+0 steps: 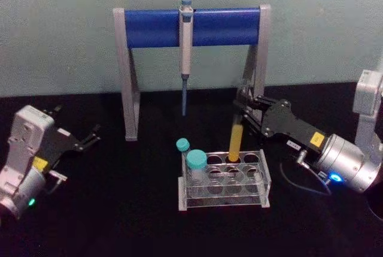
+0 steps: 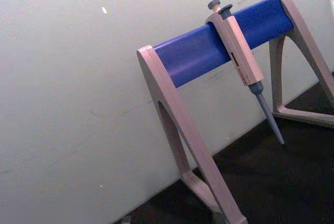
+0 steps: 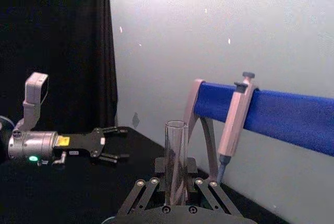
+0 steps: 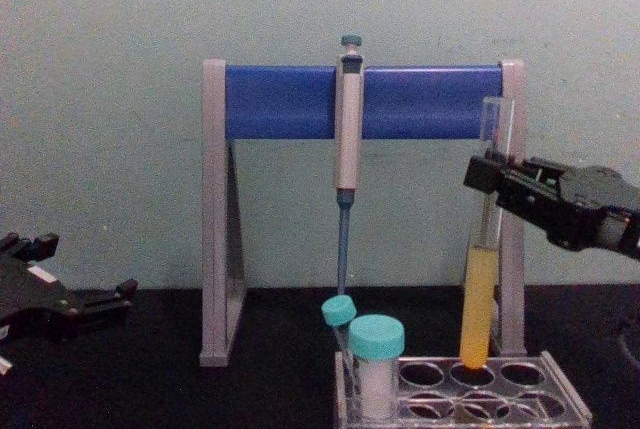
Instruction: Pick up the test tube from the test tube rack, shake it, then place it back into the test tube rack.
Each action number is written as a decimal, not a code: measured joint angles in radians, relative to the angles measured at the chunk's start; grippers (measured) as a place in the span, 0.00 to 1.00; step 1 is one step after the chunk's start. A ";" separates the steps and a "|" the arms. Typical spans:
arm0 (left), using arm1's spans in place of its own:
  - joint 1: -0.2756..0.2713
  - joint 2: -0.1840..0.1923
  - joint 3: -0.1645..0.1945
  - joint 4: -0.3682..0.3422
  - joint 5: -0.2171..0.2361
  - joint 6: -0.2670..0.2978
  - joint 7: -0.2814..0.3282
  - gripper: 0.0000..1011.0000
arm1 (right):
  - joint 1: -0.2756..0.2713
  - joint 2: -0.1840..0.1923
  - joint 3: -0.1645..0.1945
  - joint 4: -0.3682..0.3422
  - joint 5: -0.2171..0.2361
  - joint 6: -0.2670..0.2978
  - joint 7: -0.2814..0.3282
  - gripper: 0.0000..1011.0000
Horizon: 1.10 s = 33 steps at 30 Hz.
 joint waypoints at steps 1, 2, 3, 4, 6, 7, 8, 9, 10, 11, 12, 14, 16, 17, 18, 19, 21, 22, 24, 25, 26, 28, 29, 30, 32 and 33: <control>0.000 0.000 0.000 0.000 0.000 0.000 0.000 0.99 | 0.002 -0.001 -0.002 0.004 -0.001 0.000 0.000 0.22; 0.000 0.000 0.000 0.000 0.000 0.000 0.000 0.99 | 0.004 -0.004 -0.004 0.012 -0.003 0.000 0.001 0.22; 0.000 0.000 0.000 0.000 0.000 0.000 0.000 0.99 | 0.006 -0.005 -0.006 0.016 -0.005 0.000 0.001 0.22; 0.000 0.000 0.000 0.000 0.000 0.000 0.000 0.99 | 0.008 -0.007 -0.008 0.022 -0.008 0.000 0.001 0.22; 0.000 0.000 0.000 0.000 0.000 0.000 0.000 0.99 | 0.011 -0.009 -0.011 0.027 -0.011 0.000 0.001 0.22; 0.000 0.000 0.000 0.000 0.000 0.000 0.000 0.99 | 0.012 -0.010 -0.011 0.030 -0.012 0.000 0.001 0.22; 0.000 0.000 0.000 0.000 0.000 0.000 0.000 0.99 | 0.013 -0.012 -0.013 0.035 -0.013 0.000 0.001 0.22; 0.000 0.000 0.000 0.000 0.000 0.000 0.000 0.99 | 0.014 -0.012 -0.013 0.038 -0.014 0.000 0.001 0.22; 0.000 0.000 0.000 0.000 0.000 0.000 0.000 0.99 | 0.016 -0.014 -0.014 0.044 -0.015 0.000 0.001 0.22; 0.000 0.000 0.000 0.000 0.000 0.000 0.000 0.99 | 0.017 -0.014 -0.015 0.047 -0.016 0.000 0.001 0.22; 0.000 0.000 0.000 0.000 0.000 0.000 0.000 0.99 | 0.019 -0.016 -0.016 0.053 -0.019 0.001 0.001 0.22; 0.000 0.000 0.000 0.000 0.000 0.000 0.000 0.99 | 0.021 -0.018 -0.018 0.060 -0.024 0.001 -0.001 0.22; 0.000 0.000 0.000 0.000 0.000 0.000 0.000 0.99 | 0.023 -0.019 -0.020 0.065 -0.030 0.003 -0.005 0.22; 0.000 0.000 0.000 0.000 0.000 0.000 0.000 0.99 | 0.024 -0.020 -0.022 0.068 -0.032 0.004 -0.007 0.22; 0.000 0.000 0.000 0.000 0.000 0.000 0.000 0.99 | 0.025 -0.021 -0.022 0.069 -0.034 0.005 -0.008 0.22; 0.000 0.000 0.000 0.000 0.000 0.000 0.000 0.99 | 0.026 -0.022 -0.024 0.075 -0.038 0.008 -0.010 0.22; 0.000 0.000 0.000 0.000 0.000 0.000 0.000 0.99 | 0.029 -0.024 -0.028 0.082 -0.046 0.012 -0.014 0.22; 0.000 0.000 0.000 0.000 0.000 0.000 0.000 0.99 | 0.030 -0.025 -0.029 0.084 -0.047 0.014 -0.015 0.22; 0.000 0.000 0.000 0.000 0.000 0.000 0.000 0.99 | 0.033 -0.027 -0.032 0.092 -0.052 0.018 -0.016 0.22; 0.000 0.000 0.000 0.000 0.000 0.000 0.000 0.99 | 0.034 -0.027 -0.033 0.093 -0.054 0.019 -0.016 0.22; 0.000 0.000 0.000 0.000 0.000 0.000 0.000 0.99 | 0.035 -0.028 -0.034 0.095 -0.056 0.020 -0.017 0.22; 0.000 0.000 0.000 0.000 0.000 0.000 0.000 0.99 | 0.037 -0.029 -0.037 0.099 -0.061 0.024 -0.018 0.22; 0.000 0.000 0.000 0.000 0.000 0.000 0.000 0.99 | 0.037 -0.029 -0.038 0.101 -0.063 0.026 -0.018 0.22; 0.000 0.000 0.000 0.000 0.000 0.000 0.000 0.99 | 0.039 -0.030 -0.039 0.103 -0.064 0.027 -0.018 0.22; 0.000 0.000 0.000 0.000 0.000 0.000 0.000 0.99 | 0.042 -0.030 -0.041 0.108 -0.066 0.030 -0.017 0.22; 0.000 0.000 0.000 0.000 0.000 0.000 0.000 0.99 | 0.042 -0.031 -0.042 0.110 -0.067 0.031 -0.017 0.22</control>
